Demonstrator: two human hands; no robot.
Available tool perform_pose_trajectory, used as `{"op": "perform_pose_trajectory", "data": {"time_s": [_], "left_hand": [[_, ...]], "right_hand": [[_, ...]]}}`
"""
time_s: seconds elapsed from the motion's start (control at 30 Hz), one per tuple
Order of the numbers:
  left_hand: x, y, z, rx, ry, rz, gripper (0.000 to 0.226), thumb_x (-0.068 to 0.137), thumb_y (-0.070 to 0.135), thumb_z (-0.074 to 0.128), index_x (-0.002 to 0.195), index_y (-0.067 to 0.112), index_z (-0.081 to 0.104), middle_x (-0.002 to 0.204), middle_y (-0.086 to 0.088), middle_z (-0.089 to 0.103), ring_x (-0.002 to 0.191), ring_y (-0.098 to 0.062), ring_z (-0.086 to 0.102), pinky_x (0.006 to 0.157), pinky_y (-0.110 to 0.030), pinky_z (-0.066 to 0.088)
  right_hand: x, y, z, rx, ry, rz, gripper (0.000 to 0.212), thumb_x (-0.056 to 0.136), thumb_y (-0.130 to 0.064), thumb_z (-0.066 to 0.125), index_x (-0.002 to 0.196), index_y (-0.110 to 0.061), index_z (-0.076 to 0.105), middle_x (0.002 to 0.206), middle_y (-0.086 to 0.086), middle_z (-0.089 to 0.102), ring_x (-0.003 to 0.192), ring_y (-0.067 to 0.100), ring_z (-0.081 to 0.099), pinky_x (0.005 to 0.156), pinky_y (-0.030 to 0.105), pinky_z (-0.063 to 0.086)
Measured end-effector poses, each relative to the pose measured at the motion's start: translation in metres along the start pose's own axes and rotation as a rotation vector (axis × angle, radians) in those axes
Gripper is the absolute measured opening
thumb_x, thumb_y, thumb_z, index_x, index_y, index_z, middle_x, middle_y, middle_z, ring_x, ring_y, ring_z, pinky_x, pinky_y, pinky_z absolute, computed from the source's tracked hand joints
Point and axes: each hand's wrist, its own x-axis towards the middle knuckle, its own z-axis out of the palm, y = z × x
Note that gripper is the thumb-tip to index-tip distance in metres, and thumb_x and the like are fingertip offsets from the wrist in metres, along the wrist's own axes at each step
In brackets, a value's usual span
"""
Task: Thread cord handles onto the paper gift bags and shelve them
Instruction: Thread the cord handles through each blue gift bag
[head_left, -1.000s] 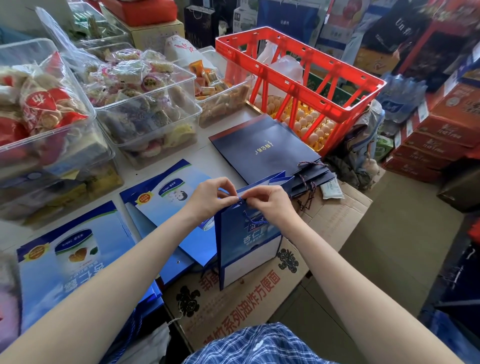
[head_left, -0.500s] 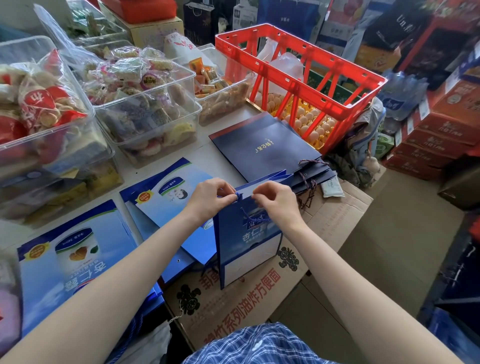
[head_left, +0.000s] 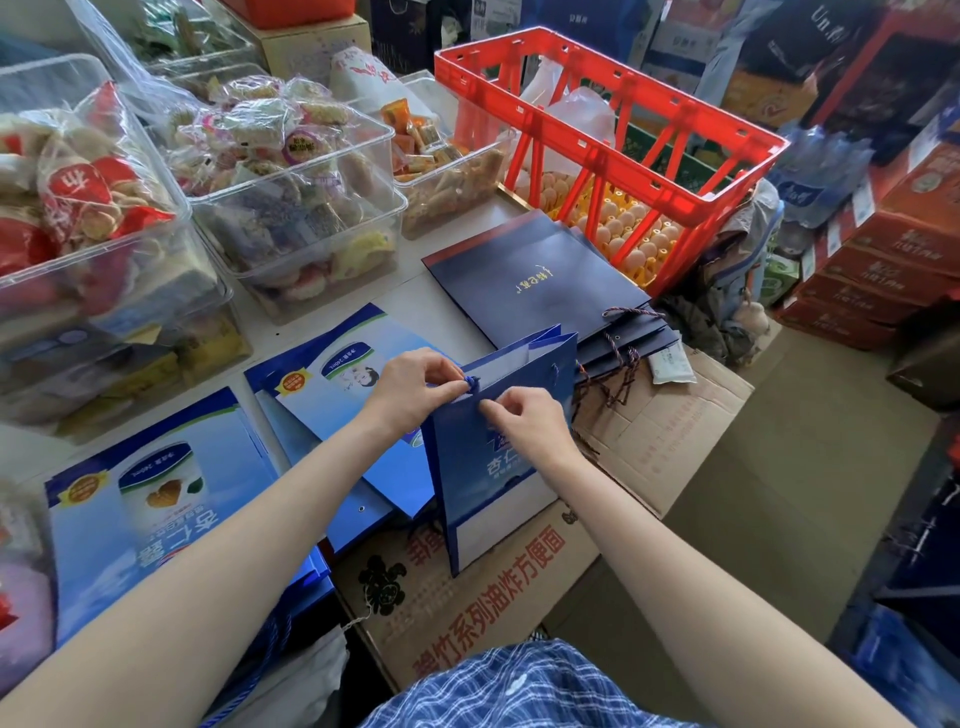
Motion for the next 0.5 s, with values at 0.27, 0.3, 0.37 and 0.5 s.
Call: {"op": "perform_pose_trajectory", "data": {"time_s": [0.27, 0.3, 0.37, 0.5], "left_hand": [[-0.001, -0.006, 0.004, 0.074, 0.032, -0.009, 0.011, 0.079, 0.011, 0.072, 0.083, 0.001, 0.071, 0.097, -0.009, 0.065, 0.079, -0.013, 0.061, 0.076, -0.015, 0.044], [0.000, -0.004, 0.004, 0.081, 0.030, -0.010, 0.011, 0.079, 0.012, 0.073, 0.083, 0.002, 0.072, 0.097, -0.008, 0.065, 0.079, -0.013, 0.060, 0.074, -0.013, 0.044], [0.002, -0.002, 0.002, 0.113, 0.002, -0.027, 0.013, 0.079, 0.016, 0.073, 0.084, 0.003, 0.073, 0.099, -0.006, 0.064, 0.082, -0.016, 0.061, 0.074, -0.015, 0.043], [0.008, 0.000, 0.000, 0.290, -0.145, -0.061, 0.020, 0.087, 0.023, 0.064, 0.096, 0.007, 0.073, 0.114, -0.003, 0.057, 0.102, -0.016, 0.056, 0.077, -0.016, 0.033]], "right_hand": [[-0.010, 0.008, -0.005, 0.295, -0.143, 0.041, 0.025, 0.093, -0.019, 0.056, 0.069, -0.011, 0.062, 0.099, 0.012, 0.069, 0.096, 0.024, 0.064, 0.081, 0.033, 0.051], [-0.011, 0.008, -0.007, 0.344, -0.151, 0.033, 0.027, 0.092, -0.016, 0.057, 0.065, -0.012, 0.060, 0.101, 0.011, 0.069, 0.096, 0.022, 0.064, 0.078, 0.029, 0.051], [-0.013, 0.008, -0.011, 0.452, -0.162, 0.034, 0.029, 0.092, -0.009, 0.056, 0.063, -0.010, 0.056, 0.105, 0.011, 0.069, 0.097, 0.020, 0.065, 0.071, 0.020, 0.048], [-0.012, 0.010, -0.015, 0.523, -0.143, 0.031, 0.030, 0.092, -0.007, 0.053, 0.063, -0.011, 0.049, 0.105, 0.013, 0.069, 0.098, 0.019, 0.067, 0.064, 0.014, 0.046]]}}
